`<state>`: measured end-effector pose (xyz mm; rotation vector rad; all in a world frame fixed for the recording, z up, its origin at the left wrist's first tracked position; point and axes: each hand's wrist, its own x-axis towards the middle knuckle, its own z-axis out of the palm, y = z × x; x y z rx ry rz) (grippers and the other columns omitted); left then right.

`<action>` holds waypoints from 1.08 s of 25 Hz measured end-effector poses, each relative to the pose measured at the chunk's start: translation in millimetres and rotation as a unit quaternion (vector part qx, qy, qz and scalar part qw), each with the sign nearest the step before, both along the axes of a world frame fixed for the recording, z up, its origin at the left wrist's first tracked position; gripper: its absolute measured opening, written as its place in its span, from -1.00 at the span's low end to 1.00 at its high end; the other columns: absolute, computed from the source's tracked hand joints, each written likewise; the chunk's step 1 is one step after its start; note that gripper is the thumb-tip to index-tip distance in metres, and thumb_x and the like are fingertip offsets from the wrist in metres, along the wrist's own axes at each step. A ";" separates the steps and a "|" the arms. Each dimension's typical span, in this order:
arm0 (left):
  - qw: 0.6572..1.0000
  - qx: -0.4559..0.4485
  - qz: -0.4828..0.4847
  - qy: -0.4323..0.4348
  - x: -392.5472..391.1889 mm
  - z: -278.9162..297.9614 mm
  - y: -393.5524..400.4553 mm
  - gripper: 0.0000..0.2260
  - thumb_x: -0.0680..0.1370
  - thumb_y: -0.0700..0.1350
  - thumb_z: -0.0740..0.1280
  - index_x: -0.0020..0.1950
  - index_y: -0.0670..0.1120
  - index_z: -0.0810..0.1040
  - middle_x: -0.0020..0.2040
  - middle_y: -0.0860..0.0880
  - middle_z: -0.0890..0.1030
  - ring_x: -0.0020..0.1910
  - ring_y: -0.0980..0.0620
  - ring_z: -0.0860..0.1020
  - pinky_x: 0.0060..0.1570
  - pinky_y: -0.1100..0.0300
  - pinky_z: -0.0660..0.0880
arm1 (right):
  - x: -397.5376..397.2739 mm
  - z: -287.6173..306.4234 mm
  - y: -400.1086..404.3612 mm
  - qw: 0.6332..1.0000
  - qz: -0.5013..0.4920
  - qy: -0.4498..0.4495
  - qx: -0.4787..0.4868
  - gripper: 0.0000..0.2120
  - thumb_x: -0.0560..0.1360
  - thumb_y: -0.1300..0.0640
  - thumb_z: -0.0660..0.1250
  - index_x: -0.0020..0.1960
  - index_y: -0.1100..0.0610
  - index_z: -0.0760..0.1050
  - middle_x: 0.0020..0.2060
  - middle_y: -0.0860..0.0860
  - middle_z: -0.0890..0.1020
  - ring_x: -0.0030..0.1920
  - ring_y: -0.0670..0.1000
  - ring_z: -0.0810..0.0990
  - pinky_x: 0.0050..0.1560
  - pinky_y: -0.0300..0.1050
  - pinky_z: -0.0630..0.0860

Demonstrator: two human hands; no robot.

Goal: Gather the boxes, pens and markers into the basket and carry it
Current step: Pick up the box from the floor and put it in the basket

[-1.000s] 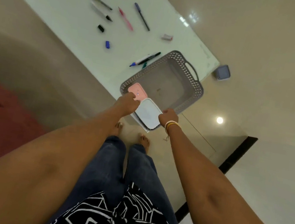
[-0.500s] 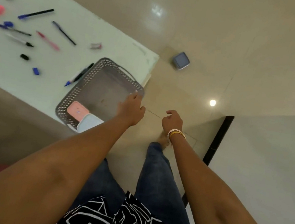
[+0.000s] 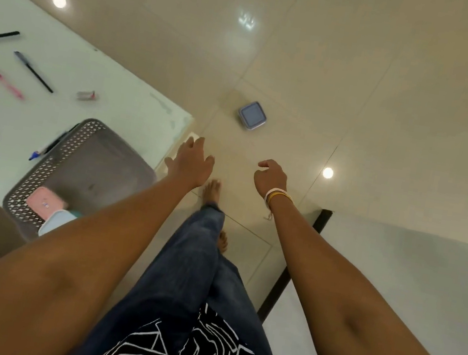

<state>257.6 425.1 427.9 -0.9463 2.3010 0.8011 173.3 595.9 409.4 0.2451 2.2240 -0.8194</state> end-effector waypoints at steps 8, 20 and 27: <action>0.999 -0.027 0.024 0.007 -101.4 -79.6 7.5 -0.51 0.62 0.01 0.13 0.52 -0.09 0.13 0.54 -0.14 0.18 0.51 -0.14 0.19 0.39 -0.27 0.17 | -107.0 -92.1 -19.7 0.997 0.043 -0.050 0.047 -0.71 0.50 0.24 0.21 0.20 0.13 0.51 0.16 0.11 0.56 -0.09 0.04 0.47 -0.11 -0.16 0.40; 0.989 0.016 -0.036 -0.141 -215.4 -459.4 1.4 -0.40 0.62 0.03 0.14 0.57 -0.05 -0.07 0.59 -0.13 -0.06 0.57 -0.12 -0.04 0.42 -0.28 0.09 | -265.8 -445.6 -82.0 0.993 0.048 -0.042 0.096 -0.46 0.51 0.10 0.30 0.42 0.20 0.22 0.33 0.21 0.38 0.26 0.24 0.47 0.16 0.07 0.50; 0.978 0.045 -0.069 -0.193 -192.7 -566.7 0.9 -0.34 0.61 0.08 0.16 0.57 0.01 -0.15 0.59 -0.06 -0.23 0.58 -0.11 -0.11 0.42 -0.31 0.09 | -292.2 -542.9 -96.9 0.993 -0.052 -0.078 0.074 -0.35 0.37 0.07 0.48 0.34 0.14 0.24 0.28 0.17 0.41 0.09 0.19 0.55 0.03 0.09 0.61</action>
